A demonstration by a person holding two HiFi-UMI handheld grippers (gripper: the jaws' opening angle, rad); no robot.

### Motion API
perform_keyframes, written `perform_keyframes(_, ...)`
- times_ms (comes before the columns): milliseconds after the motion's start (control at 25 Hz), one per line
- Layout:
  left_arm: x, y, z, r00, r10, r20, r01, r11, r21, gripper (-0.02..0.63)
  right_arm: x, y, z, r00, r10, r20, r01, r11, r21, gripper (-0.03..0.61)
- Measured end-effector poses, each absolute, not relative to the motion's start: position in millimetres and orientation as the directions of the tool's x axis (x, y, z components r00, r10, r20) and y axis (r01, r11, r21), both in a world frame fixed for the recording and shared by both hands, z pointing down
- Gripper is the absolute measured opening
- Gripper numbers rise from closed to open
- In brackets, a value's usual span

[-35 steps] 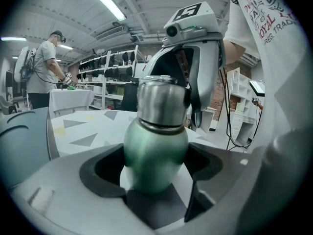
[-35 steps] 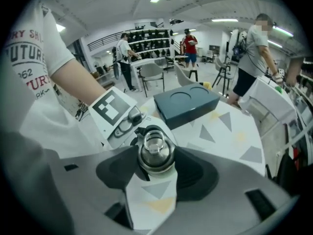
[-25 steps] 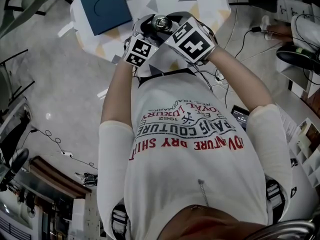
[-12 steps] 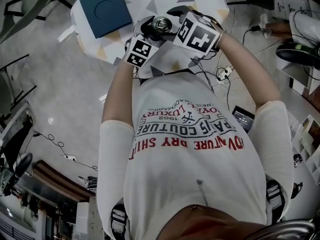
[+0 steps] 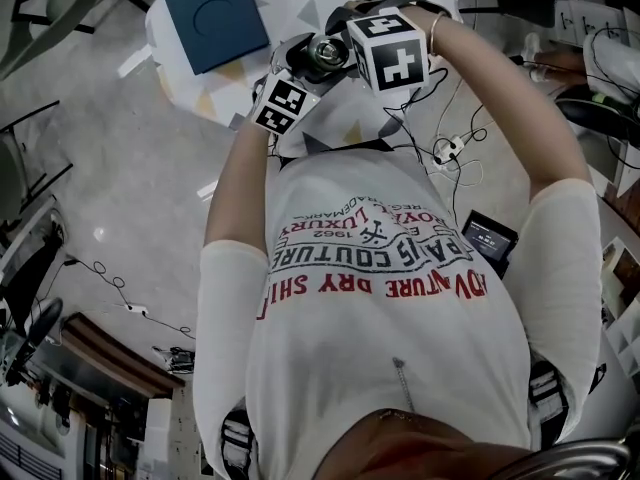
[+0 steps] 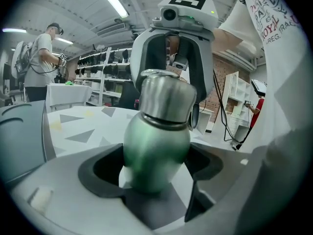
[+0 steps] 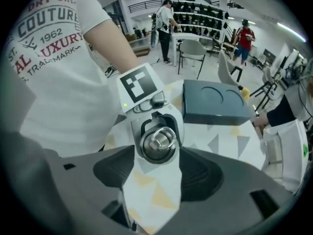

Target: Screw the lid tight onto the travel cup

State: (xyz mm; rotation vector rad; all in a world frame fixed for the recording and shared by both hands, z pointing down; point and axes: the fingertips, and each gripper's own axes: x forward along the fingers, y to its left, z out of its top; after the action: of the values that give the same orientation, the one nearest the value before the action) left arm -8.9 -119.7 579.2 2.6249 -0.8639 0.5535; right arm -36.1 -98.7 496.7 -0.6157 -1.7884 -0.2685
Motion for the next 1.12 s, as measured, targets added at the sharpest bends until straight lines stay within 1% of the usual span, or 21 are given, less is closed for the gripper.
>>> perform_keyframes(80, -8.4, -119.5, 579.0, 0.741, -0.493, 0.457, -0.619, -0.766, 0.177, 0.385, -37.4, -97.2, 497.5, -0.185, 0.28, 0.942, 0.554, 0.822, -0.135, 0.282)
perform_keyframes(120, -8.3, -119.4, 578.9, 0.74, -0.493, 0.458, -0.619, -0.766, 0.176, 0.385, -38.1, -97.3, 497.6, -0.185, 0.28, 0.942, 0.559, 0.818, -0.133, 0.238)
perform_keyframes(240, -8.7, -119.8, 578.7, 0.737, -0.493, 0.462, -0.62, -0.765, 0.173, 0.385, -39.5, -97.9, 497.2, -0.201, 0.281, 0.938, 0.556, 0.821, -0.127, 0.236)
perform_keyframes(360, -8.6, -119.9, 579.3, 0.735, -0.494, 0.464, -0.622, -0.764, 0.171, 0.385, -39.8, -98.9, 497.5, -0.243, 0.273, 0.931, 0.493, 0.861, -0.124, 0.235)
perform_keyframes(480, -9.6, -119.8, 579.8, 0.735, -0.493, 0.465, -0.622, -0.764, 0.172, 0.385, -42.3, -101.0, 497.8, -0.287, 0.245, 0.926, 0.367, 0.921, -0.13, 0.235)
perform_keyframes(680, -10.4, -119.7, 581.5, 0.736, -0.492, 0.465, -0.621, -0.763, 0.177, 0.385, -44.2, -104.7, 499.9, -0.347, 0.16, 0.924, 0.069, 0.987, -0.145, 0.235)
perform_keyframes(800, -9.9, -119.3, 581.3, 0.739, -0.488, 0.465, -0.619, -0.764, 0.181, 0.387, -43.7, -105.3, 500.5, -0.389, 0.097, 0.916, -0.095, 0.985, -0.144, 0.235)
perform_keyframes(960, -10.2, -119.3, 581.1, 0.74, -0.487, 0.464, -0.618, -0.764, 0.185, 0.387, -43.8, -108.3, 499.6, -0.411, 0.016, 0.911, -0.291, 0.945, -0.148, 0.235)
perform_keyframes(1040, -10.3, -119.5, 581.8, 0.742, -0.485, 0.463, -0.617, -0.764, 0.188, 0.387, -44.1, -109.6, 499.9, -0.416, -0.02, 0.909, -0.356, 0.924, -0.143, 0.235)
perform_keyframes(1120, -10.5, -119.5, 582.1, 0.744, -0.482, 0.462, -0.614, -0.766, 0.191, 0.387, -44.5, -109.8, 500.3, -0.431, -0.032, 0.902, -0.361, 0.922, -0.14, 0.235)
